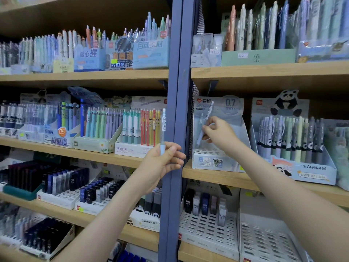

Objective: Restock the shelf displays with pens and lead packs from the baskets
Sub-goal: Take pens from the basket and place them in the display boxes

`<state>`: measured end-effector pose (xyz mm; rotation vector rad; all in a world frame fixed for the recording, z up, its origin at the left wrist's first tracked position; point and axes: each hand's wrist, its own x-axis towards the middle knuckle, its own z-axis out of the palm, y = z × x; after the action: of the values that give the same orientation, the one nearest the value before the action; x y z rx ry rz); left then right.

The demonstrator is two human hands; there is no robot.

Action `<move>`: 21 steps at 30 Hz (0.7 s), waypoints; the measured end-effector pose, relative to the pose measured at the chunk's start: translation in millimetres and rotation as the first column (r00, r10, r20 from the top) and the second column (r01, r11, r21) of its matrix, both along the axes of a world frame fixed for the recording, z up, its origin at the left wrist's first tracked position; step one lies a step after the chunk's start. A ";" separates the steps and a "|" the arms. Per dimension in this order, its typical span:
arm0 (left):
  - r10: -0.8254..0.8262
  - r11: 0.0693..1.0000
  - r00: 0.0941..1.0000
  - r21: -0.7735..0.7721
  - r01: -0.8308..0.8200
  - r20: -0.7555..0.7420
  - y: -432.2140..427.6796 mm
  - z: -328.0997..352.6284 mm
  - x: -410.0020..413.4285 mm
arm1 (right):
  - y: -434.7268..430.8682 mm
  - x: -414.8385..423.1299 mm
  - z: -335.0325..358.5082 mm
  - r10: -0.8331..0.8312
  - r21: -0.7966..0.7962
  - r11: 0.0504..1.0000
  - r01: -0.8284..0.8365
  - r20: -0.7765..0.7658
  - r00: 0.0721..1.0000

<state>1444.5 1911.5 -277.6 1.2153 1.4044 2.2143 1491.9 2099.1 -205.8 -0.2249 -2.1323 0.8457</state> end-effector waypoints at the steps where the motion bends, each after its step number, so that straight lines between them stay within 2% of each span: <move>1: 0.000 1.000 1.000 0.005 0.000 0.001 0.1 -0.5 -1.0 | -0.8 -0.4 1.2 -0.017 0.029 0.999 0.017 0.004 1.000; 4: -0.006 1.000 1.000 0.012 0.006 0.002 1.6 -2.2 -3.0 | -1.4 -2.0 1.6 -0.027 0.054 0.998 0.027 -0.004 1.000; 10: -0.005 1.000 1.000 0.026 0.005 0.005 3.9 -5.5 -3.3 | 2.0 -5.7 0.3 -0.014 -0.039 0.999 0.013 -0.045 0.999; 15: 0.021 0.999 1.000 0.044 -0.021 0.012 3.4 -2.6 -6.2 | 5.2 -8.5 -4.1 -0.006 -0.013 1.000 0.008 0.149 0.989; 21: 0.021 0.998 1.000 0.056 -0.022 0.011 3.0 -1.7 -6.2 | 6.8 -8.9 -9.3 -0.025 0.064 0.998 0.009 0.243 0.970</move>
<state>1438.3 1914.5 -279.3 1.2106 1.3663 2.2860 1483.0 2106.0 -215.1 -0.3289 -2.3780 0.7725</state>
